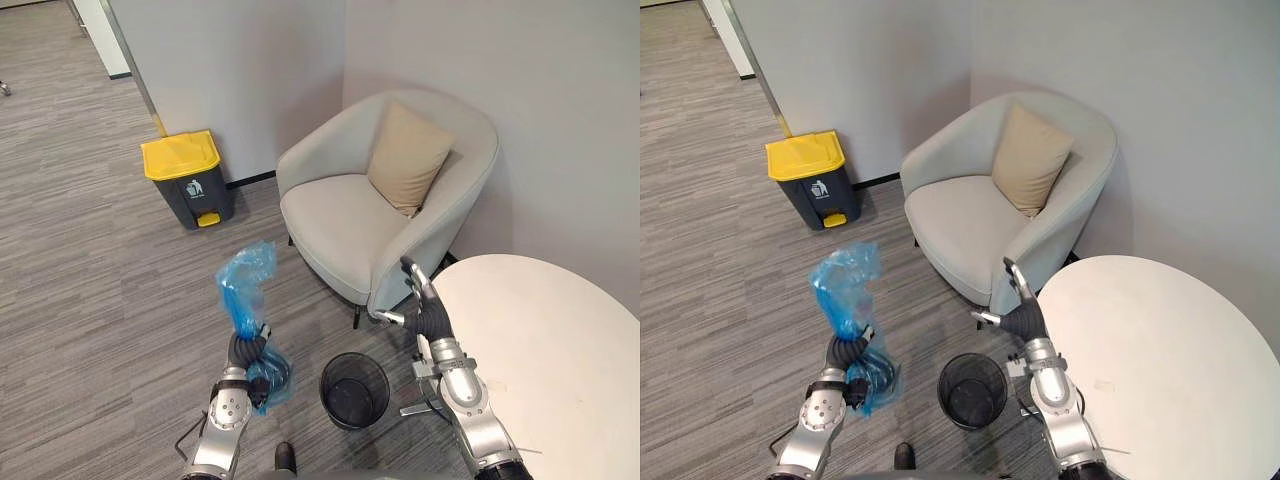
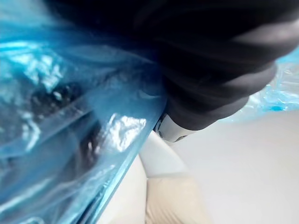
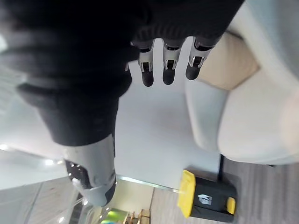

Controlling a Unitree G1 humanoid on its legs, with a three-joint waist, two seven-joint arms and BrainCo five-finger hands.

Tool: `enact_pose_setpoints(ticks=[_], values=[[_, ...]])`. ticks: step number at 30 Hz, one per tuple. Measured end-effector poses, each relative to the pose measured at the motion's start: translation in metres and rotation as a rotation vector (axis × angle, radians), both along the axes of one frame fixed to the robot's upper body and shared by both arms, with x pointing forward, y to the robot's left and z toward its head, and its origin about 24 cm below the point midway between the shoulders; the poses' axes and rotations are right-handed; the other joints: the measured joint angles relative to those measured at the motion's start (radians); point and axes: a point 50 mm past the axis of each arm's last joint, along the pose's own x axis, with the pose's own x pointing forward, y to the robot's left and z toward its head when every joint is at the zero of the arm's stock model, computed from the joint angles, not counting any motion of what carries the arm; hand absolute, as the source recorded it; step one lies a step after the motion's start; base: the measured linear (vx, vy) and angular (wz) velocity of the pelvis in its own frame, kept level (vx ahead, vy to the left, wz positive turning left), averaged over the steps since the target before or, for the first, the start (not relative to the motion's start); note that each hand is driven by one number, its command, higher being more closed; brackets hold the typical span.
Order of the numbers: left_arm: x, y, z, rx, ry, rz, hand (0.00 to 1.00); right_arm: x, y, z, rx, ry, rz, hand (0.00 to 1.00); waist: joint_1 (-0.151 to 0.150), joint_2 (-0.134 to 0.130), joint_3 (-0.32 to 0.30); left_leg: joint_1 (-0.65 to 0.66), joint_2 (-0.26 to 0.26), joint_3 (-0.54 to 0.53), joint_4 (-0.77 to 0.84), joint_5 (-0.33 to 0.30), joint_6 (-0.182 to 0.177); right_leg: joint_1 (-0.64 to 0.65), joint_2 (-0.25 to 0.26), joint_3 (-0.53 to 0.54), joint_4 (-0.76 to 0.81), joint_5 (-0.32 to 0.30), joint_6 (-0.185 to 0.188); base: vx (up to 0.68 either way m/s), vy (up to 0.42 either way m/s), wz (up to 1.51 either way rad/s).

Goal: Gather rubbish on tea table into small bin, then transfer packed bag to large trash can.

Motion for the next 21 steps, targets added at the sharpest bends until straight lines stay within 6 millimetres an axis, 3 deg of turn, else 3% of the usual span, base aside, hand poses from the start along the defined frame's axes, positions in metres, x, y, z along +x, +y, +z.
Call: enact_pose_setpoints(ticks=[5,8,21], values=[[-0.010,0.014,-0.016,0.013,0.090,0.014,1.00,-0.016,-0.020,-0.045,-0.006,0.226,-0.067,0.00,0.000,-0.003,0.021,0.000,-0.005,-0.002,0.000,-0.002,0.002,0.002,-0.003,-0.004,0.000,-0.002,-0.001,0.00,0.000,0.01],[-0.026,0.020,-0.032,0.007,0.182,0.025,1.00,-0.030,-0.030,-0.069,-0.013,0.351,-0.103,0.00,-0.004,-0.004,0.022,0.008,-0.016,-0.003,0.000,-0.008,0.010,0.012,-0.008,-0.006,-0.001,-0.007,0.003,0.00,0.001,0.03],[-0.071,0.037,-0.068,0.001,0.417,0.054,1.00,-0.062,-0.044,-0.107,-0.085,0.581,-0.126,0.00,-0.005,-0.012,0.041,0.039,-0.034,-0.013,0.000,-0.023,0.013,0.049,-0.026,-0.021,0.001,-0.029,0.009,0.02,0.005,0.03]])
